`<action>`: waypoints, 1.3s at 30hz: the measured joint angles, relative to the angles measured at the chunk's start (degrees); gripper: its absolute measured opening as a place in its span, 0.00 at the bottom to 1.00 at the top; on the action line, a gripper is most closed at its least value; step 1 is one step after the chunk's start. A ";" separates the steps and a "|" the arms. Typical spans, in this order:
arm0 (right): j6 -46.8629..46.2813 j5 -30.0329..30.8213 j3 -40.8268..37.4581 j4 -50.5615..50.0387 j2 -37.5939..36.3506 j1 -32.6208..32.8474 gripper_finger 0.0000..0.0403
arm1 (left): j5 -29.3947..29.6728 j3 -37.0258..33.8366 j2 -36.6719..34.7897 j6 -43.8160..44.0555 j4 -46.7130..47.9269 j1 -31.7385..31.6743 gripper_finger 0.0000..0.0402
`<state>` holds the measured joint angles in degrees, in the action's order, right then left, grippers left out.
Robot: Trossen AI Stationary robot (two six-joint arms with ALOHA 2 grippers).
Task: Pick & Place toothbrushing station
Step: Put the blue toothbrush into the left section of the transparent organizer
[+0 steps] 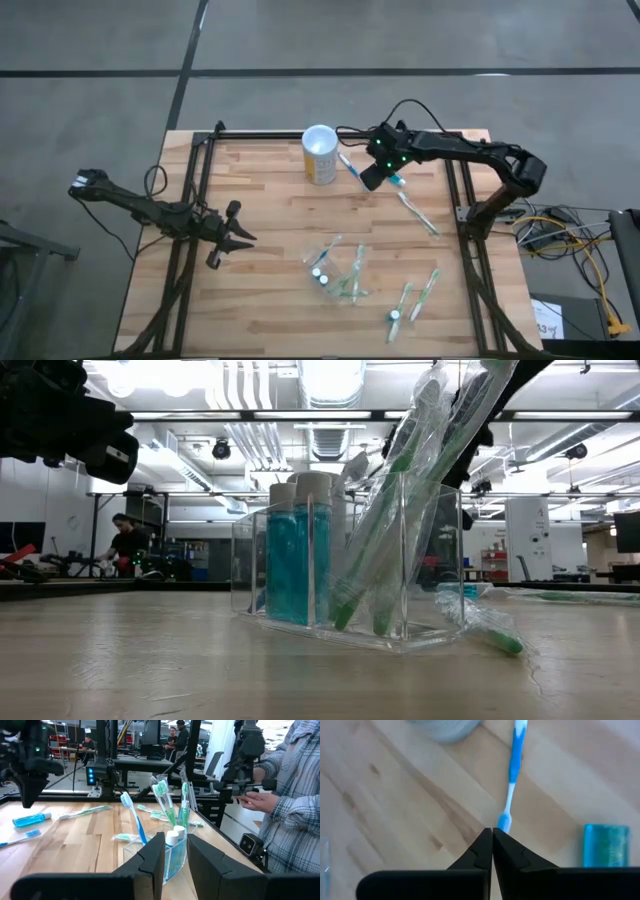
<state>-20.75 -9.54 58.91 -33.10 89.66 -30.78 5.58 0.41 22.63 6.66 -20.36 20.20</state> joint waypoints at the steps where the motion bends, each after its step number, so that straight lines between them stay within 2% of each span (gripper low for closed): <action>1: -0.82 1.81 -1.09 1.21 -1.13 0.78 0.04 | 0.01 0.01 0.00 0.00 0.00 -0.01 0.21; 5: -3.38 8.48 -6.93 6.07 -5.82 3.71 0.08 | 0.00 0.02 0.00 0.00 0.00 -0.01 0.21; 8: -5.62 11.07 -12.63 12.42 -9.22 5.09 0.13 | 0.00 -0.01 0.00 0.00 0.02 0.01 0.21; 14: -5.91 11.11 -25.33 30.64 -13.20 5.38 0.24 | 0.00 -0.01 0.00 0.00 0.02 -0.02 0.21; 22: -5.20 10.85 -36.61 51.32 -10.59 7.39 0.33 | 0.00 0.00 0.00 0.00 0.04 -0.01 0.21; 25: -4.24 11.04 -38.14 55.86 -8.65 7.71 0.33 | 0.02 0.00 0.00 0.00 0.04 0.00 0.21; 30: 0.04 11.66 -38.78 57.75 -5.11 7.67 0.31 | 0.00 0.01 0.00 0.00 0.04 0.01 0.21; 39: 3.29 13.23 -35.03 58.97 1.50 7.69 0.32 | 0.00 -0.01 0.00 0.00 0.06 0.01 0.21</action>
<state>-17.46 3.68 23.87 25.86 91.16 -23.09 5.58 0.40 22.63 6.66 -20.30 20.21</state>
